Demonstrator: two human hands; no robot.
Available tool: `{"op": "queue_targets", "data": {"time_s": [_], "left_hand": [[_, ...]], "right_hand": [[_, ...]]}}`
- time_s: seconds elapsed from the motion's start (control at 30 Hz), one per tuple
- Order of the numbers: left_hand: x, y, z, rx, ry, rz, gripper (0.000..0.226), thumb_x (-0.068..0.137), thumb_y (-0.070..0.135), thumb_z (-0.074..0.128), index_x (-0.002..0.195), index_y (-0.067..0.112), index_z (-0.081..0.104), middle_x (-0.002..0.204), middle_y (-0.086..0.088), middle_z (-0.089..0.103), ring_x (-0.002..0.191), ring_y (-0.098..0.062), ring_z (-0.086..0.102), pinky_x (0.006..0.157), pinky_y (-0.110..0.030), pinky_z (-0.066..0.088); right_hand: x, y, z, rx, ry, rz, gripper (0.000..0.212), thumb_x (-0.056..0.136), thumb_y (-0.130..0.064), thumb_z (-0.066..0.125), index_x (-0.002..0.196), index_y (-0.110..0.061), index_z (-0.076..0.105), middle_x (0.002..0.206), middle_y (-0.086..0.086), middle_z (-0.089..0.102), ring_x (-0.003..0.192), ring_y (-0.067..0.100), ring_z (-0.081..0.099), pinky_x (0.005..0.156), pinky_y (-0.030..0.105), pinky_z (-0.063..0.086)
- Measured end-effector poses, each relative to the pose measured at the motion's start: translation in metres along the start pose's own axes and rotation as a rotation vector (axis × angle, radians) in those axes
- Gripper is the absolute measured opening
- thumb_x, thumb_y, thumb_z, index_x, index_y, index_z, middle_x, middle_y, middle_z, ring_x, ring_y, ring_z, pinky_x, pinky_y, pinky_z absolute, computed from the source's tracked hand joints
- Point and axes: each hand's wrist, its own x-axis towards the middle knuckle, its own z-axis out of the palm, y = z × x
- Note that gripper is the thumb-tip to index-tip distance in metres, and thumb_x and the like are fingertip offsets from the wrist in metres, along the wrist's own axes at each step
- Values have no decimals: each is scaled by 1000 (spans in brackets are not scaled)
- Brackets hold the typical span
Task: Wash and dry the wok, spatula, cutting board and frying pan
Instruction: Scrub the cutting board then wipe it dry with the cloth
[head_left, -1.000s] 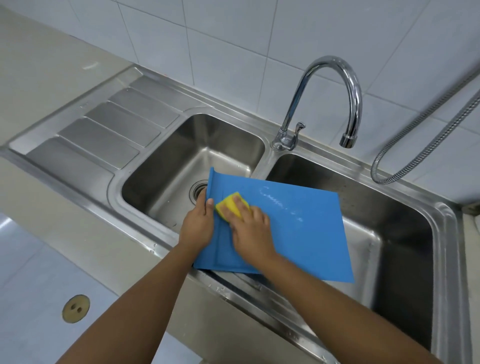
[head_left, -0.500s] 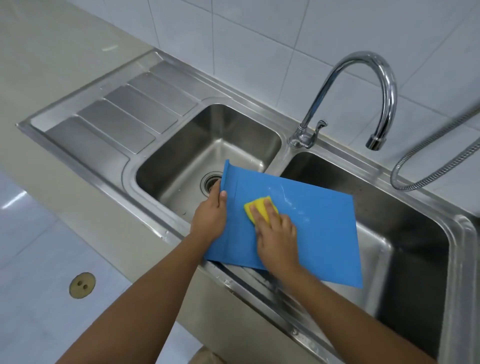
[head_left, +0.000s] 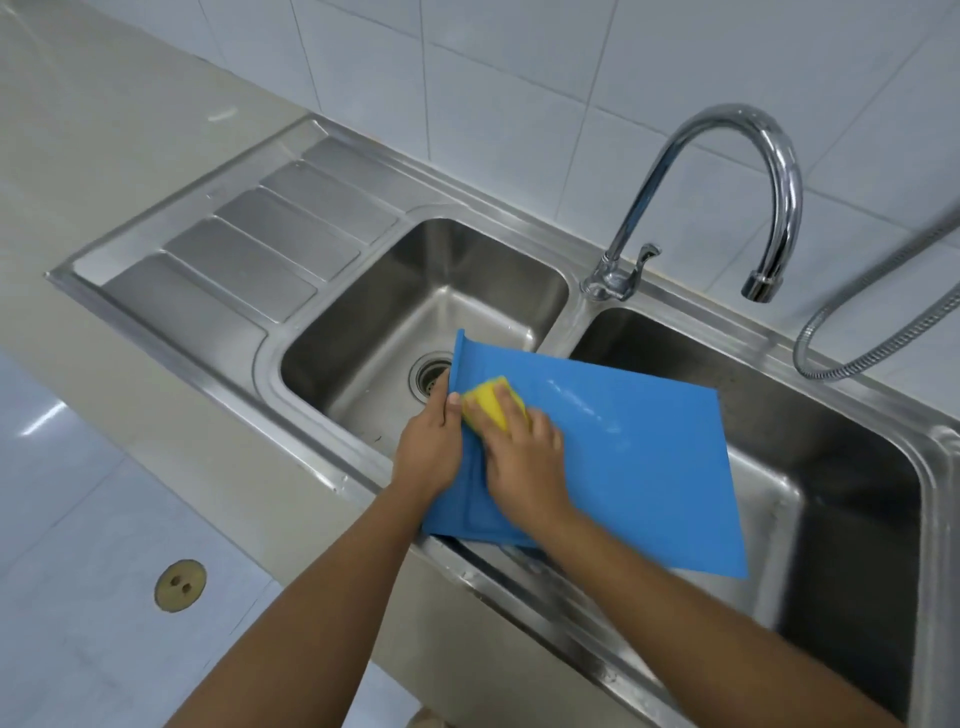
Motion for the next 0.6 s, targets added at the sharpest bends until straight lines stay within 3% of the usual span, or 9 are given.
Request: {"op": "queue_targets", "data": {"time_s": [0.1, 0.2, 0.33, 0.47, 0.6], "left_hand": [[-1, 1, -1, 21, 1, 0, 44, 104, 43, 22, 148, 46, 24, 111, 9, 55, 94, -12, 52, 80, -30, 38], [-2, 2, -1, 25, -2, 6, 44, 104, 44, 22, 149, 46, 24, 110, 9, 54, 97, -15, 56, 78, -30, 38], [1, -2, 1, -4, 11, 14, 44, 104, 43, 23, 148, 44, 28, 118, 5, 61, 97, -13, 56, 79, -30, 39], [-1, 0, 1, 15, -11, 5, 44, 104, 44, 21, 148, 44, 28, 107, 8, 56, 90, -14, 53, 77, -31, 38], [-4, 1, 2, -28, -17, 7, 46, 104, 45, 21, 149, 42, 27, 106, 9, 55, 93, -13, 54, 80, -32, 40]], "right_hand": [[63, 7, -6, -18, -108, 92, 56, 97, -23, 43, 147, -45, 30, 162, 0, 16, 122, 32, 37, 100, 46, 31], [79, 7, -9, -11, -130, 104, 57, 98, -22, 42, 148, -46, 26, 163, -1, 12, 126, 32, 34, 103, 46, 29], [-12, 4, -8, 4, -63, -75, 63, 90, -18, 48, 145, -44, 31, 160, 0, 24, 112, 31, 45, 93, 46, 39], [-107, 43, -12, -62, -59, -303, 65, 85, -19, 48, 143, -46, 35, 157, -3, 31, 110, 29, 48, 93, 42, 41], [-113, 102, -28, -69, 43, 91, 56, 86, -25, 35, 138, -47, 38, 154, -2, 37, 102, 32, 51, 84, 49, 49]]}}
